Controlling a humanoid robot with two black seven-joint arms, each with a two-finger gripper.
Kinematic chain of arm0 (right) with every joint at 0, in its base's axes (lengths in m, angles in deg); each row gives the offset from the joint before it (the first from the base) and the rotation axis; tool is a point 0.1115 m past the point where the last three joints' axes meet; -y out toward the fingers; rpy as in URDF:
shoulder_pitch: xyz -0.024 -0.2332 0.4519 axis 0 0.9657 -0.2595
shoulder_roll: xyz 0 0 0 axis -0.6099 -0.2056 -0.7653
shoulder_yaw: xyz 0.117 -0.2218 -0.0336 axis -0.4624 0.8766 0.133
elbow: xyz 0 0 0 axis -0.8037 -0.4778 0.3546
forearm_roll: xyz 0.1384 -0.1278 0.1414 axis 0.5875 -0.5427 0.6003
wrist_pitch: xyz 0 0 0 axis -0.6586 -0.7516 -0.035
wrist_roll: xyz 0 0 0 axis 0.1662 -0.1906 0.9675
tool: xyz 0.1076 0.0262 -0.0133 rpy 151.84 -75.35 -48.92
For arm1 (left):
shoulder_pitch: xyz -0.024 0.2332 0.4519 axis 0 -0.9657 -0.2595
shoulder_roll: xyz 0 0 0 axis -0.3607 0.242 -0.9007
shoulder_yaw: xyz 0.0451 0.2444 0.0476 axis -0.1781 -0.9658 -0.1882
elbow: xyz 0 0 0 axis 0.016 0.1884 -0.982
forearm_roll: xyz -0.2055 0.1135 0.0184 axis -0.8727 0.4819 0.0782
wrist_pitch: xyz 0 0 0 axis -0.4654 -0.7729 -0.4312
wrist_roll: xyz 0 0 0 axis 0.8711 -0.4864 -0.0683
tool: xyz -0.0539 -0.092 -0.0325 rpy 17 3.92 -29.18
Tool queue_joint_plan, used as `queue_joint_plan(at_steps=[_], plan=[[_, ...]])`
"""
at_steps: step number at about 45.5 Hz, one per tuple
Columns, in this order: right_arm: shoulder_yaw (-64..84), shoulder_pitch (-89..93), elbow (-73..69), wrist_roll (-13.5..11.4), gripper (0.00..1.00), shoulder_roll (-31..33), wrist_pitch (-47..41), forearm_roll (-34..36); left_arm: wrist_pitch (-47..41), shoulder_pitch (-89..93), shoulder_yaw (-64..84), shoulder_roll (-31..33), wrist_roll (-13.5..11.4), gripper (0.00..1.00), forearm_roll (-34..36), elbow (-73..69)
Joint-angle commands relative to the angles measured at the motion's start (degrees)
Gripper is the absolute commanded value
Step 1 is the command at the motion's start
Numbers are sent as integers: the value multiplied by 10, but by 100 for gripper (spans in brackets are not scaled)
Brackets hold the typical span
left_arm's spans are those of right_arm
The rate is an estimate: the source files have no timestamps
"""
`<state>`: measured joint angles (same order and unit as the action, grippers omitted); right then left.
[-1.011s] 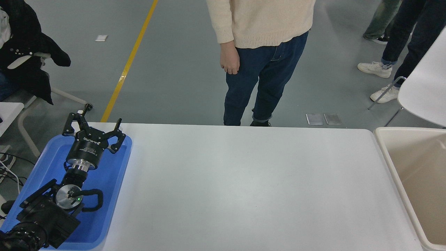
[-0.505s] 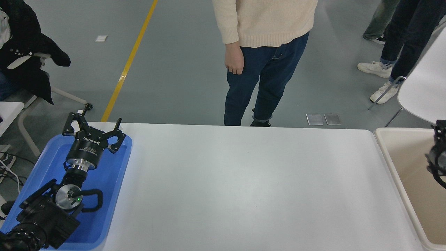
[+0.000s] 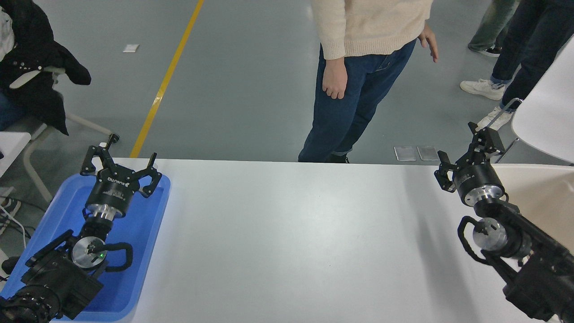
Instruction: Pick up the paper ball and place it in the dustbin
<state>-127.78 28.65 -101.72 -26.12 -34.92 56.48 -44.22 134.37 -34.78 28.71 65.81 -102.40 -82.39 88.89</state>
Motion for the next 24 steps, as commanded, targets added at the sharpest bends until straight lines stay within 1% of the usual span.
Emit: queue_joint_plan(at_steps=[1,4,7,24], plan=[[-12,25,-39,17,100,-22,18,-17,0,0,0,1,0,100,1,0],[-21,29,-46,1,100,-22,25,-17,0,0,0,0,0,100,1,0],[-30,37,-48,-7,100,-22,25,-17,0,-1,0,1,0,100,1,0],[-32,49,-47,-2,100,-22,15,-19,0,-1,0,0,0,100,0,0]])
